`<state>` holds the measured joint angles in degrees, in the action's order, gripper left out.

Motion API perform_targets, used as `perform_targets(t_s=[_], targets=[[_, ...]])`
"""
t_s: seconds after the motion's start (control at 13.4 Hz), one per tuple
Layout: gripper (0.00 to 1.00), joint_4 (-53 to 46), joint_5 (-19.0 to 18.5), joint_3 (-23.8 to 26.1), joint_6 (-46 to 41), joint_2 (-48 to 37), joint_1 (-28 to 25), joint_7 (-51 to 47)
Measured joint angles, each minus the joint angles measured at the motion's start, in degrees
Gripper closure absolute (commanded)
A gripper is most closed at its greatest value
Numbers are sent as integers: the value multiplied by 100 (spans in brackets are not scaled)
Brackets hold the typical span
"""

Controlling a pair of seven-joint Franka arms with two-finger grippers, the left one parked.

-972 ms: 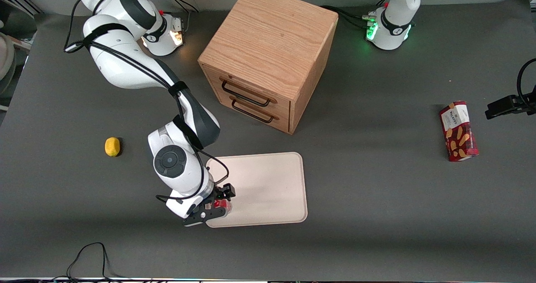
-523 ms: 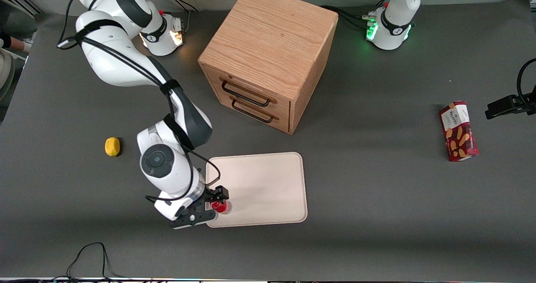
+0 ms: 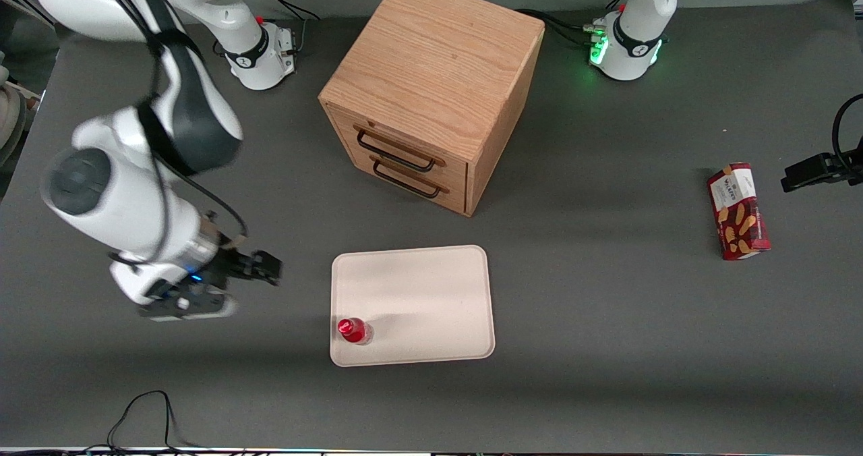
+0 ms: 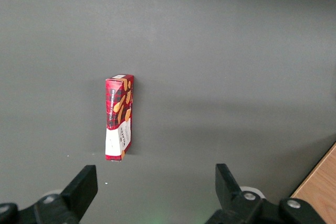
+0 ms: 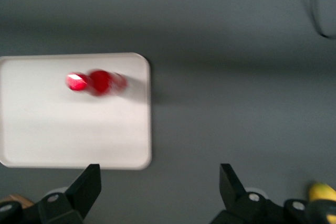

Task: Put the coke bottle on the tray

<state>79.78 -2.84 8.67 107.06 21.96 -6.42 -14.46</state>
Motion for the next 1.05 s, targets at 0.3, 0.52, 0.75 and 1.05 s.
perform_targets(t_s=[0.3, 0.52, 0.75, 1.05], targets=[[0, 1502, 234, -860, -332, -1706, 43, 608], [0, 1937, 249, -1105, -865, -2435, 45, 749], [0, 2001, 251, -1115, -1156, -2626, 42, 769], [0, 1993, 252, -1272, -1165, -2612, 41, 864]])
